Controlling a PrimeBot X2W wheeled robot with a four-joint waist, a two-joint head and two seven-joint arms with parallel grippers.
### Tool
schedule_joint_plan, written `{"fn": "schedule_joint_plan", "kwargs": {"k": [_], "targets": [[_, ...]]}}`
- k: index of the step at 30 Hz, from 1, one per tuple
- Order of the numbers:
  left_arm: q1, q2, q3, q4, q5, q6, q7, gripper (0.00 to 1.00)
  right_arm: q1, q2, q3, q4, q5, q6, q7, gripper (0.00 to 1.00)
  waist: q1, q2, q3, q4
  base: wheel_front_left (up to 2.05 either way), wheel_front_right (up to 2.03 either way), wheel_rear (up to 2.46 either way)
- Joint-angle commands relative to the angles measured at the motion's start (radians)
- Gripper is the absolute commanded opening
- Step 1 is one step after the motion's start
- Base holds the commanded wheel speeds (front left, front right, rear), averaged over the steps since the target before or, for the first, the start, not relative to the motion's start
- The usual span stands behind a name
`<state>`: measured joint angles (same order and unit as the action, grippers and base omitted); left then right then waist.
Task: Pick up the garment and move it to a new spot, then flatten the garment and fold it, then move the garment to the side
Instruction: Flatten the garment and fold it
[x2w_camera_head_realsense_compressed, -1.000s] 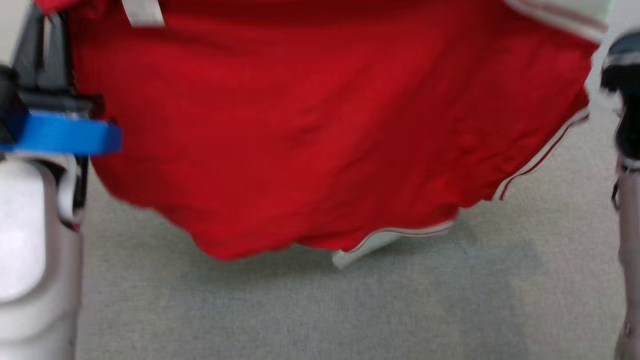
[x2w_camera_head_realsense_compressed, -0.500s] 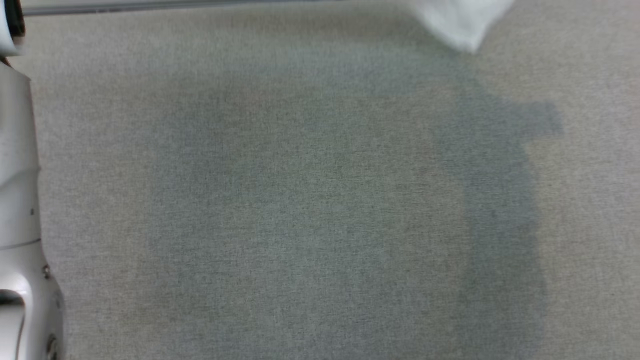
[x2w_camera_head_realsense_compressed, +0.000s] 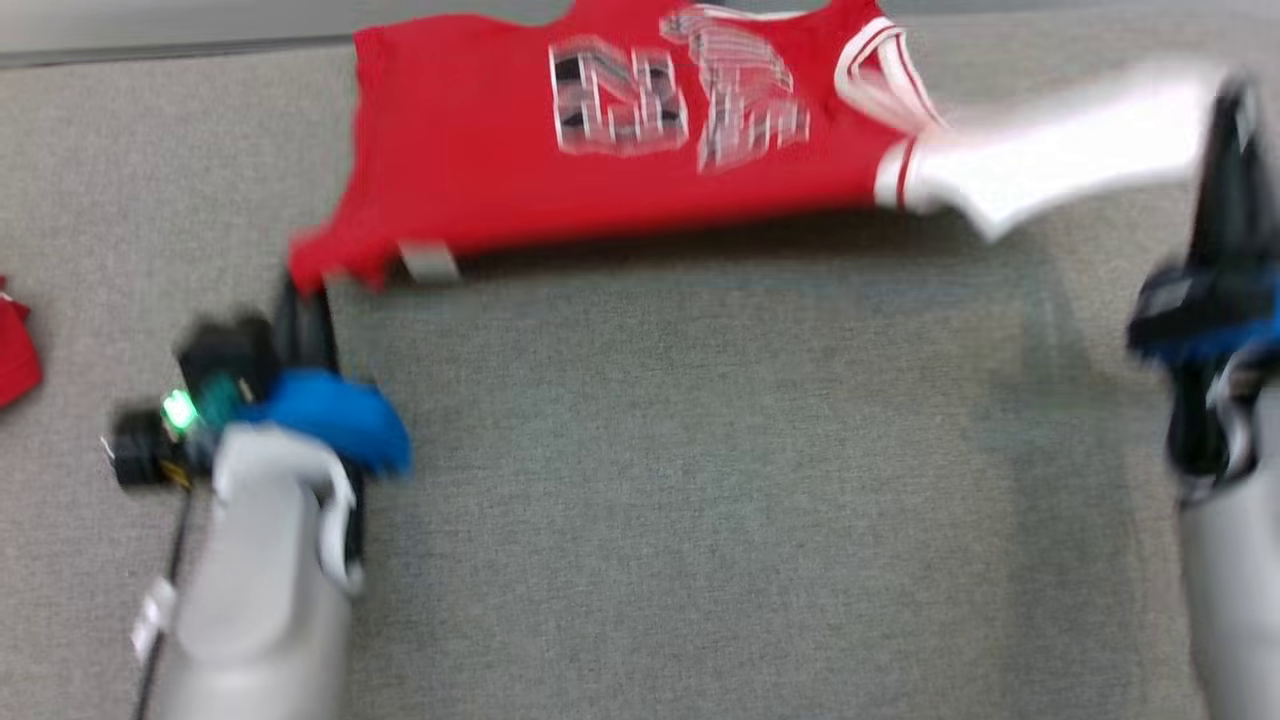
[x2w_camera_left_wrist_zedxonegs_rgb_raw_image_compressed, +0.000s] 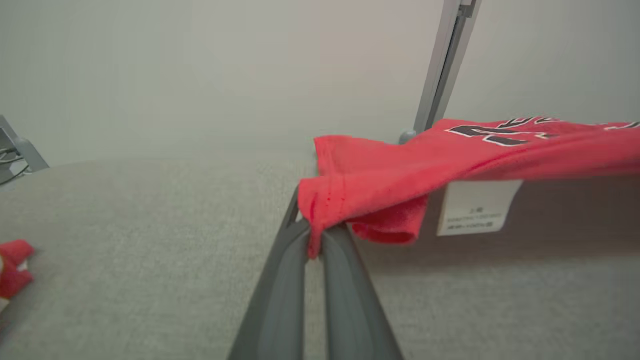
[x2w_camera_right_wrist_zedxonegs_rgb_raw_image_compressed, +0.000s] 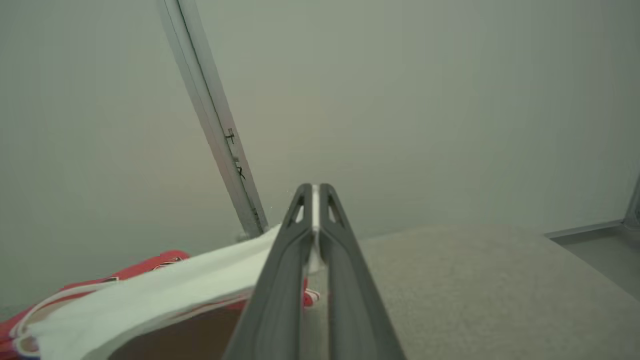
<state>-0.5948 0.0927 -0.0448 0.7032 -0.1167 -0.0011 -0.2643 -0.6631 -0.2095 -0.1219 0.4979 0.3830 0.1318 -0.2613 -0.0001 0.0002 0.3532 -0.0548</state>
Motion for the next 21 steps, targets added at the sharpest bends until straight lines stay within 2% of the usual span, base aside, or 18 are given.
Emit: {"fn": "schedule_joint_plan", "kwargs": {"k": [1,4,9,21], "targets": [[0.055,-0.007,0.004,0.007,-0.016,-0.006,0.0,0.0,0.081,0.009,0.008,-0.003,0.024,-0.002,-0.005,0.0,0.0001,-0.0002,-0.017,-0.007,0.0,0.0,0.0],[0.167,-0.027,0.005,0.027,-0.04,-0.018,0.0,0.0,0.229,0.028,0.026,-0.005,0.056,-0.001,-0.005,0.0,0.0001,-0.0002,-0.049,-0.012,0.0,0.0,0.0],[0.304,-0.04,-0.019,0.052,-0.055,-0.023,0.002,0.0,0.376,0.06,0.022,0.016,0.068,-0.001,-0.005,0.0,0.0001,-0.0002,-0.113,-0.022,0.0,0.0,0.0],[0.565,-0.04,-0.052,-0.004,-0.144,-0.017,0.0,0.0,0.652,0.106,0.039,0.023,0.058,-0.001,-0.005,0.0,0.0001,-0.0002,-0.332,-0.006,0.0,0.0,0.0]]}}
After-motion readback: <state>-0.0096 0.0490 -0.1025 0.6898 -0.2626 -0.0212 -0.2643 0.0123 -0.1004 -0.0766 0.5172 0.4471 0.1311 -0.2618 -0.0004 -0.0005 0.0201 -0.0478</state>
